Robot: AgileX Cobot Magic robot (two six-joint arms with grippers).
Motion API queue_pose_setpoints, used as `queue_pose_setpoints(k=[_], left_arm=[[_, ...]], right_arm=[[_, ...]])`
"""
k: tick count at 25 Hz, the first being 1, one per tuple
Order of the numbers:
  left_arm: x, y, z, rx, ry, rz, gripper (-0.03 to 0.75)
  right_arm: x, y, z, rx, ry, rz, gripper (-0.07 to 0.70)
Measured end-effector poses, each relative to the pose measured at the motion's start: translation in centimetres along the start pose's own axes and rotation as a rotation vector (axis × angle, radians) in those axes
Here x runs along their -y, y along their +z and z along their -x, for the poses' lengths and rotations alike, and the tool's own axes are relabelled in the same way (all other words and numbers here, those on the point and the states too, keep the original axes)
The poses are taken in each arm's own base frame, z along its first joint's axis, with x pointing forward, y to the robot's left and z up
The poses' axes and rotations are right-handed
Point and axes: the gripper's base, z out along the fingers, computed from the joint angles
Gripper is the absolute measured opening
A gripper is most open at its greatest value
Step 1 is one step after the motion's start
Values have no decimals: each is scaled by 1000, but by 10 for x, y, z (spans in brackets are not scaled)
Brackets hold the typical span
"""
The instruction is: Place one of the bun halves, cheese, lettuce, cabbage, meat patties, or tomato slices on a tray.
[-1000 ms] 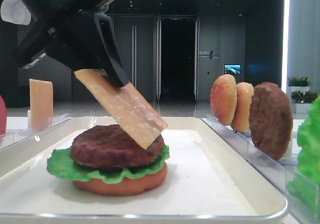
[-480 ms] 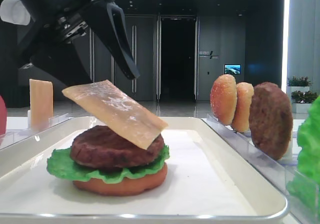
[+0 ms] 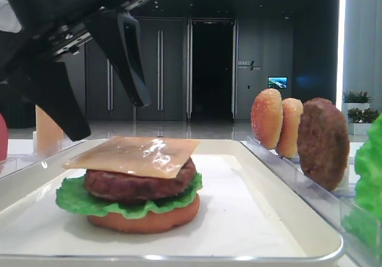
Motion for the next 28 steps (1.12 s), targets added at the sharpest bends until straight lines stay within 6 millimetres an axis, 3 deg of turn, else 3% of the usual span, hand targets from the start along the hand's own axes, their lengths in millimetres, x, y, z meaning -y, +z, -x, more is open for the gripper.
queue_pose_setpoints(k=[10,28], left_arm=[[0,-15,-3,-43,61,71,546],[13,-76,25,-112,154,311,546]], right_arm=[[0,0,0,0,0,0,461],[0,0,0,0,0,0,461]])
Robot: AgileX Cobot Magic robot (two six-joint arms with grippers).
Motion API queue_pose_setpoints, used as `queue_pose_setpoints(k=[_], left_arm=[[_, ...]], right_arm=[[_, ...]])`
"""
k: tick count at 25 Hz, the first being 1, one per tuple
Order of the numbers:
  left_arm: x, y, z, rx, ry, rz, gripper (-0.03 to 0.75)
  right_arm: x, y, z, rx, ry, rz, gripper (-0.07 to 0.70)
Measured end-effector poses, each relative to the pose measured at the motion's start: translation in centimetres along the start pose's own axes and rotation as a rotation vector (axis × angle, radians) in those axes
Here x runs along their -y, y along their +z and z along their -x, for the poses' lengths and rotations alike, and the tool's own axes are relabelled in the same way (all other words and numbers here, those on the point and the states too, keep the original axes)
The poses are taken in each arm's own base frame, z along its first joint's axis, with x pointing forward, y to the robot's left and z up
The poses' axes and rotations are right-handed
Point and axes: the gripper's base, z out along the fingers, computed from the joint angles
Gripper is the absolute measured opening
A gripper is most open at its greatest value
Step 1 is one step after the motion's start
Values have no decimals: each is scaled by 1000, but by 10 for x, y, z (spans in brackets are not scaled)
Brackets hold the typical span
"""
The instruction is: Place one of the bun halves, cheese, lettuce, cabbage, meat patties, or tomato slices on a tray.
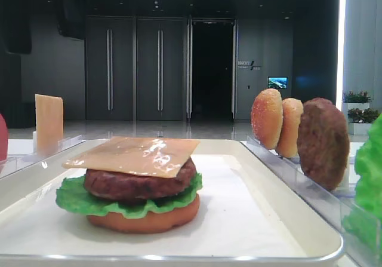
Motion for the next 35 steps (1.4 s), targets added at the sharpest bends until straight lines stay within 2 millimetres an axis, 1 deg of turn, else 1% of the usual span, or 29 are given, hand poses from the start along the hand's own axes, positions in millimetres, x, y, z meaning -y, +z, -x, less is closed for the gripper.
queue_pose_setpoints(k=[5,21,24,35], left_arm=[[0,-8,5,29,-17,10,546],[-7,-8,6,41,-38,75,539],[-15,-9,7,43,-66,78,539],[-62,-13,11,53,-192,96,539]], right_arm=[[0,0,0,0,0,0,461],[0,0,0,0,0,0,461],[0,0,0,0,0,0,461],[0,0,0,0,0,0,461]])
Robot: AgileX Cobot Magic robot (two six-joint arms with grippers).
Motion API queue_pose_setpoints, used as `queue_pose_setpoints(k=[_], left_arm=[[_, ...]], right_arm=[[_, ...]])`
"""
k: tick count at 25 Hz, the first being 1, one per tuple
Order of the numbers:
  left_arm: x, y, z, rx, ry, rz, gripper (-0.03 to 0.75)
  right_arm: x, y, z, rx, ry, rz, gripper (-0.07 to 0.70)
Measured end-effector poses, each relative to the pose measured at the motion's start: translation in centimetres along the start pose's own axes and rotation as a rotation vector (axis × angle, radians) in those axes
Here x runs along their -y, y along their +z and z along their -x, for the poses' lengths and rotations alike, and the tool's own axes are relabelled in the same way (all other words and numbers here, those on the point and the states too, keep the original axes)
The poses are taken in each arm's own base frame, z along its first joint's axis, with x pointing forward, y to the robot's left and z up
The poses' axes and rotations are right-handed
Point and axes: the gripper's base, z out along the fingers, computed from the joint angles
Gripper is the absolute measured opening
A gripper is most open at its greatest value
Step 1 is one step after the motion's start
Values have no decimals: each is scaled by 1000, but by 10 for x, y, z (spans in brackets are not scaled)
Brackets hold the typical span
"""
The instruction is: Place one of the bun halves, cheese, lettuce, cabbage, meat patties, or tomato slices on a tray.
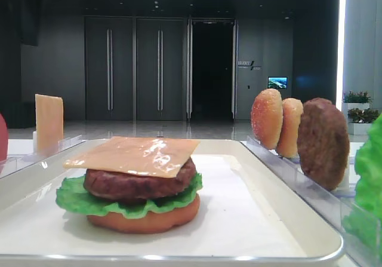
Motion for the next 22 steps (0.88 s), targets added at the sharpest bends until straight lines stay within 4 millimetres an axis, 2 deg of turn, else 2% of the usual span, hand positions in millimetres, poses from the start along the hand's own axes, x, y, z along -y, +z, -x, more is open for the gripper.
queue_pose_setpoints(k=[22], left_arm=[[-87,-2,7,8,-138,61,535]], right_arm=[[0,0,0,0,0,0,461]])
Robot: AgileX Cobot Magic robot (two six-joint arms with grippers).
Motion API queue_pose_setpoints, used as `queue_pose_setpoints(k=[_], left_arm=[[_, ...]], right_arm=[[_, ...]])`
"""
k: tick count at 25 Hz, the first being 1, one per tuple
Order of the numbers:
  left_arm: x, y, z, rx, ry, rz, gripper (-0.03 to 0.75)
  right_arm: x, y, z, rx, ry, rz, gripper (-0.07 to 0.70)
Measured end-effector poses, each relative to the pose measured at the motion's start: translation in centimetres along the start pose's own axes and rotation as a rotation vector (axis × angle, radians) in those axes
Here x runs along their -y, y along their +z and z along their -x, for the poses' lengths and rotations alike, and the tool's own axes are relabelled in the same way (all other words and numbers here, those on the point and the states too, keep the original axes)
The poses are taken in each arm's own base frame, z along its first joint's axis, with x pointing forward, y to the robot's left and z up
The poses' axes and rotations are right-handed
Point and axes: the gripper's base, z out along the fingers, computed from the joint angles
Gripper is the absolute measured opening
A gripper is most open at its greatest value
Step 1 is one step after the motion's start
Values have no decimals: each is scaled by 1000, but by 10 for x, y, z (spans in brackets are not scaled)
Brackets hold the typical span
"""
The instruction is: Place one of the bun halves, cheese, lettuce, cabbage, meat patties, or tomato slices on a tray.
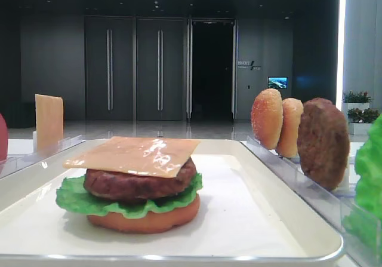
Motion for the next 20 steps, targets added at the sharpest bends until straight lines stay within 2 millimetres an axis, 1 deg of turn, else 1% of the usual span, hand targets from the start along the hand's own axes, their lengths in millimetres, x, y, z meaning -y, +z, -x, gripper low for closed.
queue_pose_setpoints(k=[3,6,16,20], left_arm=[[-10,0,1,0,-12,12,535],[-15,0,1,2,-6,39,535],[-17,0,1,3,7,62,535],[-19,-1,-8,-3,20,82,535]], right_arm=[[0,0,0,0,0,0,461],[0,0,0,0,0,0,461],[0,0,0,0,0,0,461],[0,0,0,0,0,0,461]])
